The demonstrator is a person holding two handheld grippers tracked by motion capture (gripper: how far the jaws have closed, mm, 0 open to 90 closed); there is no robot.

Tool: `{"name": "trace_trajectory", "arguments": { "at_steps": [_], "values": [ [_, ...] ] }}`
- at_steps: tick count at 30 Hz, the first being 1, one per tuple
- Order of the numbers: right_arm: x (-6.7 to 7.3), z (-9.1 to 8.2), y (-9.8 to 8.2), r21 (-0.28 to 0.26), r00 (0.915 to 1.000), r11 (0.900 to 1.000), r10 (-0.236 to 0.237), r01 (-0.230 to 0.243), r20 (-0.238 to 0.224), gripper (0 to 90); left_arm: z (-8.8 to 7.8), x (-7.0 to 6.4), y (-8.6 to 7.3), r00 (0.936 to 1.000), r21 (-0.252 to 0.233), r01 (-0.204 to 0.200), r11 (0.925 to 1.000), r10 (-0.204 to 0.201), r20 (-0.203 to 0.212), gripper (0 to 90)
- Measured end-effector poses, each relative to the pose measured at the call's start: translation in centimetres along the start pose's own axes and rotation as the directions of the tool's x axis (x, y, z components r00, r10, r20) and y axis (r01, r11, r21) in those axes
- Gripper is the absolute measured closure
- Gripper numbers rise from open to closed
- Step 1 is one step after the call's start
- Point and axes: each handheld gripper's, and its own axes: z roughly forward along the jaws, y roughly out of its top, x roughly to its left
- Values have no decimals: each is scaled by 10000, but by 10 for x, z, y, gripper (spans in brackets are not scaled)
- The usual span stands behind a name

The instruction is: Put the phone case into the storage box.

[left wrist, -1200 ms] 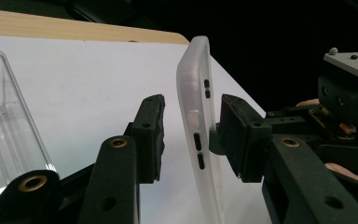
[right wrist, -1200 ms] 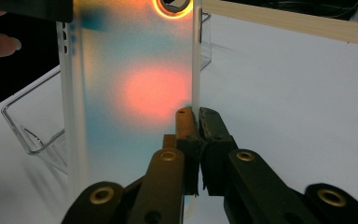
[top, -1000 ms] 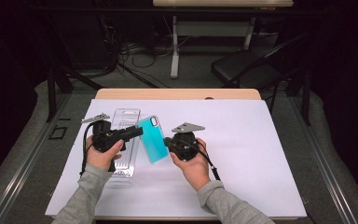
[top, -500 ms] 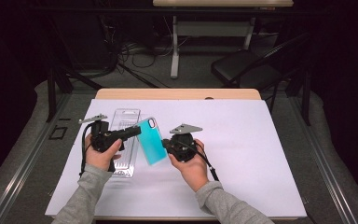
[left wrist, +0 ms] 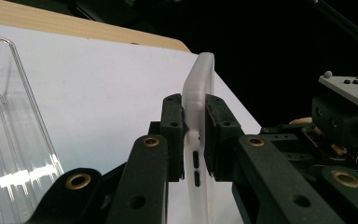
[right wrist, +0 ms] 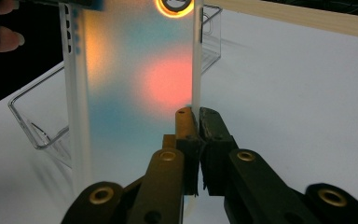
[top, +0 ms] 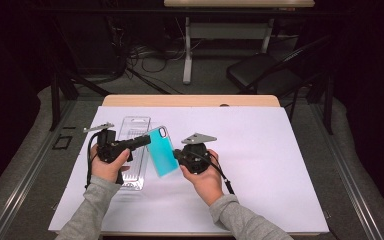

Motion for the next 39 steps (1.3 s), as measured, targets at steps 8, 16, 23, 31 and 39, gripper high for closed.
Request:
{"name": "trace_trajectory", "arguments": {
  "at_steps": [8,16,23,31,39],
  "values": [
    [1,0,0,-25,10000,10000,3,-3,-38,871,-1,2,0,9996,-14,268,9996,-268,56,809],
    [1,1,0,16,10000,10000,48,-47,-46,871,-1,3,-1,9990,-53,426,9991,-425,147,811],
    [0,2,0,39,9999,10000,60,-60,-97,870,-1,4,-1,9981,-48,570,9984,-568,230,812],
    [0,2,0,59,9998,9999,120,-119,-155,868,-2,5,-1,9977,-49,608,9981,-607,286,813],
    [1,2,1,48,9996,9999,153,-152,-232,862,-3,5,0,9971,-105,677,9976,-673,343,813]
  ]
}}
